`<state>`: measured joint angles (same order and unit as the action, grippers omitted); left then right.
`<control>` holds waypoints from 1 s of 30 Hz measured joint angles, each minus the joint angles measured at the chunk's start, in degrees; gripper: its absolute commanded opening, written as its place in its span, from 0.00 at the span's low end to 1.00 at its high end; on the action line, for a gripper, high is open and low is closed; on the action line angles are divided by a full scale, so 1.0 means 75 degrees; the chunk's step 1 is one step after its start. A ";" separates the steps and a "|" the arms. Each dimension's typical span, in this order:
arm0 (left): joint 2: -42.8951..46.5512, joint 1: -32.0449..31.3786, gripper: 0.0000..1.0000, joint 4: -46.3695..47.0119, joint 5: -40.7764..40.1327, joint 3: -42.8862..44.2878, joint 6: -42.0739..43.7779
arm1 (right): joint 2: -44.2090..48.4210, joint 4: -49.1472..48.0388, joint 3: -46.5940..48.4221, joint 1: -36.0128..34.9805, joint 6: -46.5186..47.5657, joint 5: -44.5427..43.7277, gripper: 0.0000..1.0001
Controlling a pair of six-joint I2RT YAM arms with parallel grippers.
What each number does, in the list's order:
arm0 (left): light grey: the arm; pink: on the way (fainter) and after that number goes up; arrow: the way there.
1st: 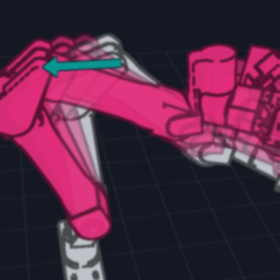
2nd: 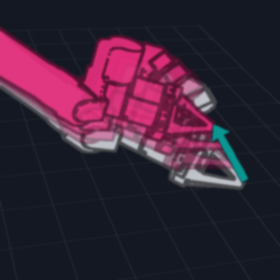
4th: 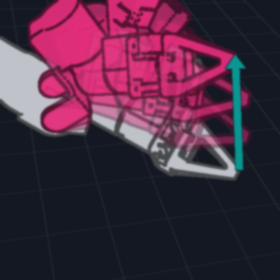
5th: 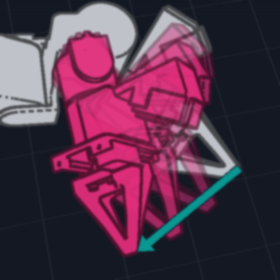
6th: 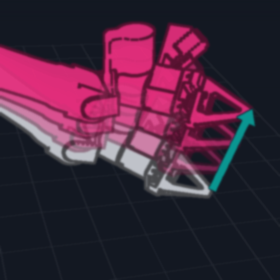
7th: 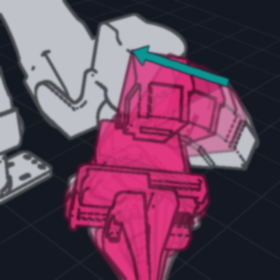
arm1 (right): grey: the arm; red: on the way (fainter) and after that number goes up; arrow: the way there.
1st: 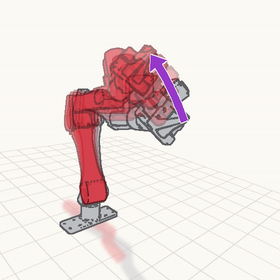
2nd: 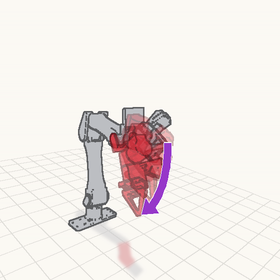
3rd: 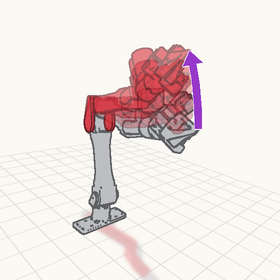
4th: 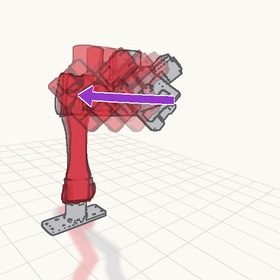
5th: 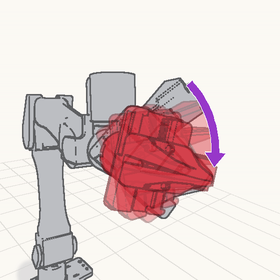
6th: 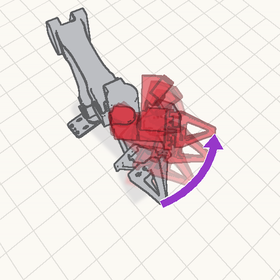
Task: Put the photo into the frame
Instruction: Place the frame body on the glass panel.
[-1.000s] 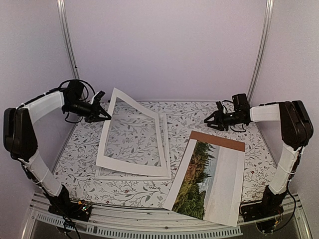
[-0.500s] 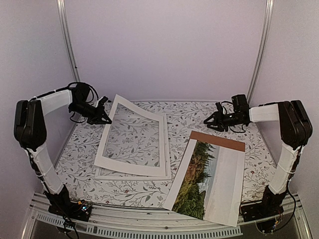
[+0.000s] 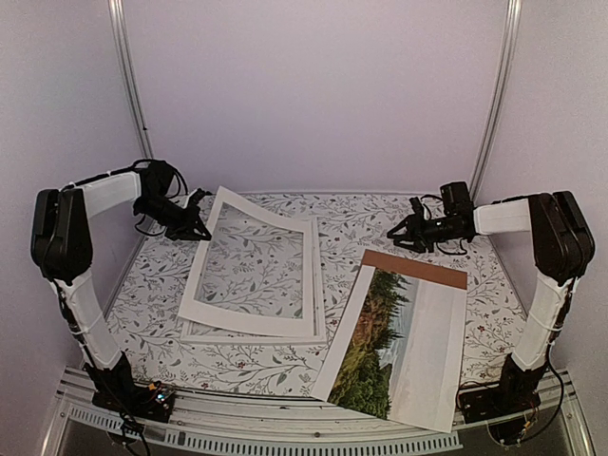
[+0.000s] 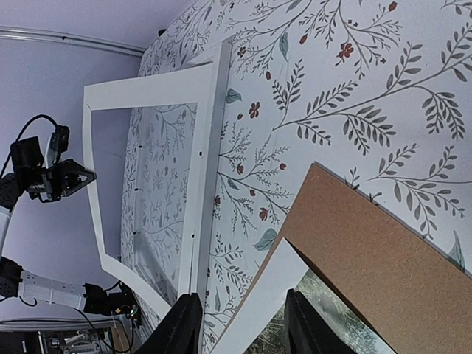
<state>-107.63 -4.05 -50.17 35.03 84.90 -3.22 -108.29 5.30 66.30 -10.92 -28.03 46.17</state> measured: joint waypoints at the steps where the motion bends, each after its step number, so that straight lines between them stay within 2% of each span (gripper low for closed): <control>1: 0.0000 0.0000 0.00 0.0015 -0.0003 -0.0009 -0.0015 | -0.0003 -0.0017 0.0003 -0.0006 -0.0006 -0.0003 0.42; 16: 0.0006 0.0000 0.00 0.0801 0.0050 -0.0909 -0.0647 | -0.0117 -0.0093 -0.0122 -0.0044 -0.0067 -0.0003 0.42; 30: 0.0035 0.0020 0.00 0.1072 -0.0015 -0.0962 -0.0935 | -0.0189 -0.0114 -0.0152 -0.0047 -0.0076 -0.0003 0.42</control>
<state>-107.37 -3.90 -42.13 34.92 77.69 -10.24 -109.71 4.45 65.17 -11.27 -28.60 46.15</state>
